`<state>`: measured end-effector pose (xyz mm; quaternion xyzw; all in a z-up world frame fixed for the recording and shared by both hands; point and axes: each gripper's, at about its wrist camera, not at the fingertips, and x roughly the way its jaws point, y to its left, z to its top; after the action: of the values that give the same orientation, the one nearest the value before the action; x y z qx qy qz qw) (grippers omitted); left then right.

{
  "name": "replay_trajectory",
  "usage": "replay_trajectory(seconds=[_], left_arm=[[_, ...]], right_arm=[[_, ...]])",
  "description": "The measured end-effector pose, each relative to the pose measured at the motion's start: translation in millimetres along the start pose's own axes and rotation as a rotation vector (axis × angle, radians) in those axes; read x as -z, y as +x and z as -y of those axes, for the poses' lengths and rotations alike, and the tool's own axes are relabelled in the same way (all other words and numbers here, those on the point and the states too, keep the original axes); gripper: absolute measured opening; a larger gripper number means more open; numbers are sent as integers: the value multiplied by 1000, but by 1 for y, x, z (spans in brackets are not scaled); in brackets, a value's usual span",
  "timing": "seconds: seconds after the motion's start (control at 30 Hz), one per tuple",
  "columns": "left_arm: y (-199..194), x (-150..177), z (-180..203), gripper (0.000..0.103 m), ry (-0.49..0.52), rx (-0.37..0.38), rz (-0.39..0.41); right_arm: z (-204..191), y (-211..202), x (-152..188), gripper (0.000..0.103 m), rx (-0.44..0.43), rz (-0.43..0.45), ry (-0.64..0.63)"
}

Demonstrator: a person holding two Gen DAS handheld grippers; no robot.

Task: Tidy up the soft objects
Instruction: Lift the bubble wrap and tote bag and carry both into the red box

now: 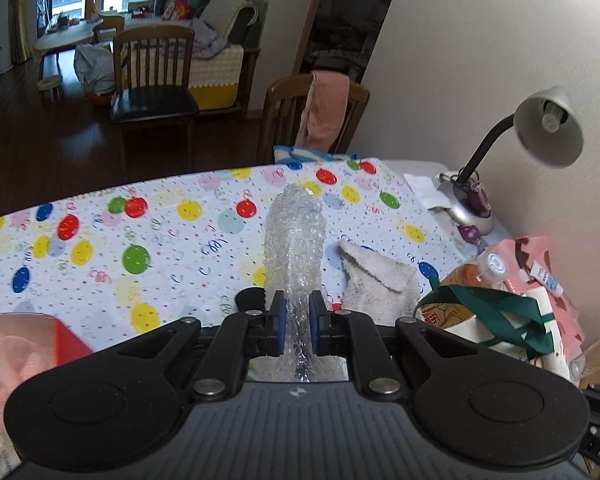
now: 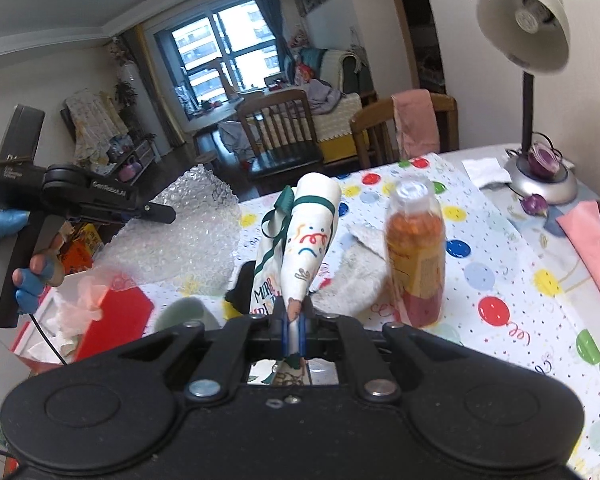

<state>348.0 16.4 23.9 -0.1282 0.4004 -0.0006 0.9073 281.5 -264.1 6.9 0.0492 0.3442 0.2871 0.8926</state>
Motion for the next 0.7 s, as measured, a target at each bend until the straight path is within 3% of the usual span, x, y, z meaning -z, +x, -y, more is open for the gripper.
replay_trajectory(seconds=[0.37,0.7], left_arm=[[-78,11,-45,11,-13,5,58],[-139,22,-112,11,-58,-29,103]], right_arm=[[-55,-15,-19,5,-83,20,-55],[-135,1,-27,5,-176,31,-100]])
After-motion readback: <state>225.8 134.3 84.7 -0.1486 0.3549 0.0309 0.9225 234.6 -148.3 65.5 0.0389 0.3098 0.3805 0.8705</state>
